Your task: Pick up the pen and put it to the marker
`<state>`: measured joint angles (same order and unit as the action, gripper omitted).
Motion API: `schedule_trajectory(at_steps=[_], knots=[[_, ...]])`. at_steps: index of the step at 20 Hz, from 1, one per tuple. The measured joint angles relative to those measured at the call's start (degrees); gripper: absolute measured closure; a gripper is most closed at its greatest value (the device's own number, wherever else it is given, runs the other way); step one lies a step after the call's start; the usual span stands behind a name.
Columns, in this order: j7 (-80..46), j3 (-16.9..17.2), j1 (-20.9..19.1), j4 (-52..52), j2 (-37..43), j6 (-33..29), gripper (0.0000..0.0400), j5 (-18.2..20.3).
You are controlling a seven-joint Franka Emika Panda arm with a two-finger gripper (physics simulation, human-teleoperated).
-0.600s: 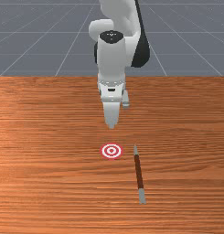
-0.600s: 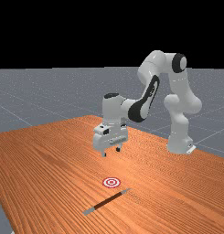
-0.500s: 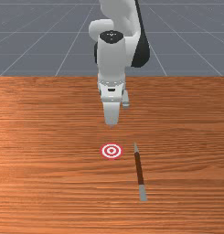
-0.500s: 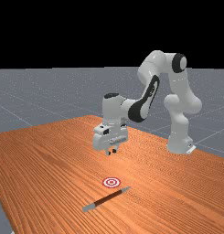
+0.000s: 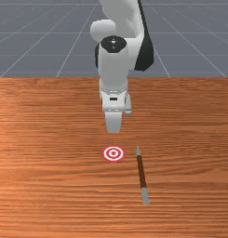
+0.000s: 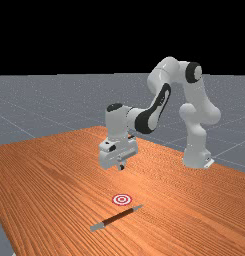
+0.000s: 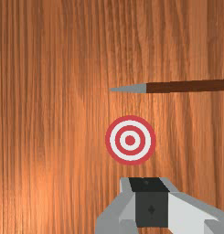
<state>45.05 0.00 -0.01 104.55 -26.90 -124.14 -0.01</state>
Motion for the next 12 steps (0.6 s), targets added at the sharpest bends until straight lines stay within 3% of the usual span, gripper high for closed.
schedule_trajectory(at_steps=[3, 4, 9, 12], knots=[[0.00, 0.01, -0.01, 1.67, 1.14, 1.80, 0.0400, 0.00], [-5.80, 0.79, 0.64, 10.60, 6.04, -7.89, 0.0400, 0.94], [-11.24, 0.74, 0.56, 32.32, 20.90, -14.80, 0.0400, 1.35], [-8.76, 0.43, 0.27, 39.28, 26.23, -16.33, 0.0400, 1.03]])
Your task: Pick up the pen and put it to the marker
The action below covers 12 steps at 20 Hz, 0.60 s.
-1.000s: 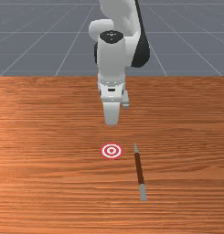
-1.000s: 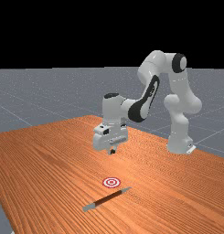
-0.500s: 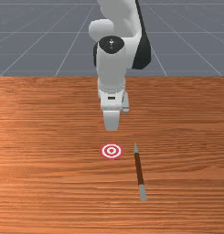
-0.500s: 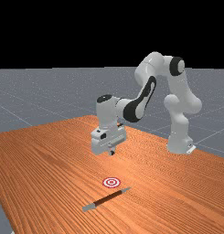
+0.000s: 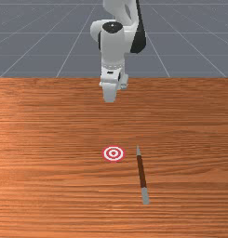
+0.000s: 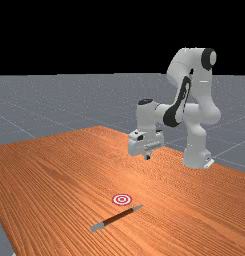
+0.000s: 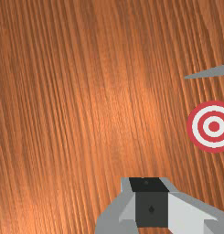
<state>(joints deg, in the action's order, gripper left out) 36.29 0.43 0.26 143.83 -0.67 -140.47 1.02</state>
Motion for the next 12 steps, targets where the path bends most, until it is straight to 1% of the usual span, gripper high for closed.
schedule_trajectory(at_steps=[1, 3, 5, 6, 7, 9, 10, 12], knots=[[4.07, -0.04, 0.00, -1.54, -0.62, 4.43, 0.0400, -0.54], [3.95, -0.10, 0.04, -1.22, -0.31, 4.69, 0.0400, -0.51], [3.85, -0.17, 0.13, -0.35, 0.36, 3.36, 0.0400, -0.49], [2.12, -0.30, 0.12, 0.69, 1.19, 1.66, 0.0400, -2.26], [6.16, -0.22, 0.13, -0.39, 0.41, 1.86, 0.0400, -0.96], [12.59, -0.57, -0.14, -6.06, -3.79, 3.22, 0.0400, -1.89], [17.44, -1.08, -0.58, -11.04, -7.32, 4.50, 0.0400, -2.65], [19.28, -1.70, -1.09, -22.53, -14.98, 8.25, 0.0400, -3.18]])
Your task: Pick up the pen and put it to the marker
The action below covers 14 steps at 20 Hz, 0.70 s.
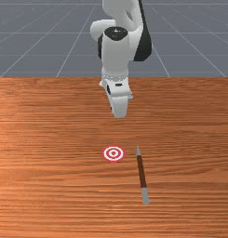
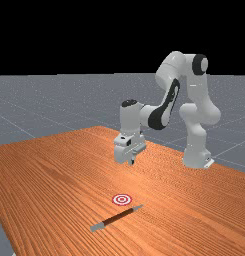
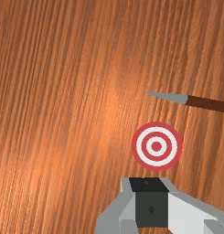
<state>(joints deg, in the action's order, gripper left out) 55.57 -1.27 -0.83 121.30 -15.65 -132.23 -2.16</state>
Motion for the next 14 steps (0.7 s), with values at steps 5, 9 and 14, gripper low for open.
schedule_trajectory(at_steps=[5, 9, 14], knots=[[-12.32, 1.28, 1.14, -9.79, -6.31, 3.78, 0.0400, 2.10], [-17.48, 0.19, 4.34, -6.70, -5.13, -2.88, 0.0400, 0.66], [-23.52, -4.79, 9.80, -14.02, -9.44, 2.85, 0.0400, 4.87]])
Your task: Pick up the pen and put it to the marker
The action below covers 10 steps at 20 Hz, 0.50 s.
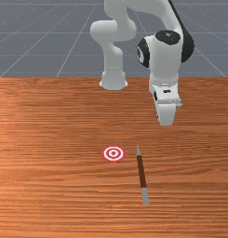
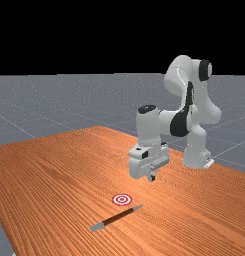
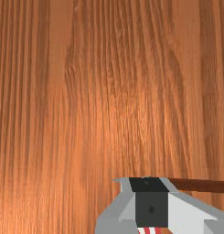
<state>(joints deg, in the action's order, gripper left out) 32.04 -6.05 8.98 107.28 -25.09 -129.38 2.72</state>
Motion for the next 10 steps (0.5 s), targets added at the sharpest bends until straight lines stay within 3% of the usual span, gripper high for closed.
schedule_trajectory(at_steps=[1, 2, 6, 7, 8, 9, 10], knots=[[-3.80, 0.65, 2.37, -5.45, -2.73, 6.62, 0.0400, -2.57], [-2.51, -0.77, 2.06, -2.14, -1.35, 0.86, 0.0400, -0.28], [-5.67, 0.83, 4.33, -7.15, -4.02, 4.30, 0.0400, -4.30], [-5.14, 0.16, 3.94, -9.23, -5.11, 6.50, 0.0400, -2.88], [-8.92, 0.56, 5.09, -8.80, -5.04, 4.44, 0.0400, -3.06], [-7.80, -0.24, 5.61, -12.93, -7.27, 8.49, 0.0400, -2.94], [-9.19, -0.47, 6.70, -14.42, -8.20, 8.78, 0.0400, -3.14]])
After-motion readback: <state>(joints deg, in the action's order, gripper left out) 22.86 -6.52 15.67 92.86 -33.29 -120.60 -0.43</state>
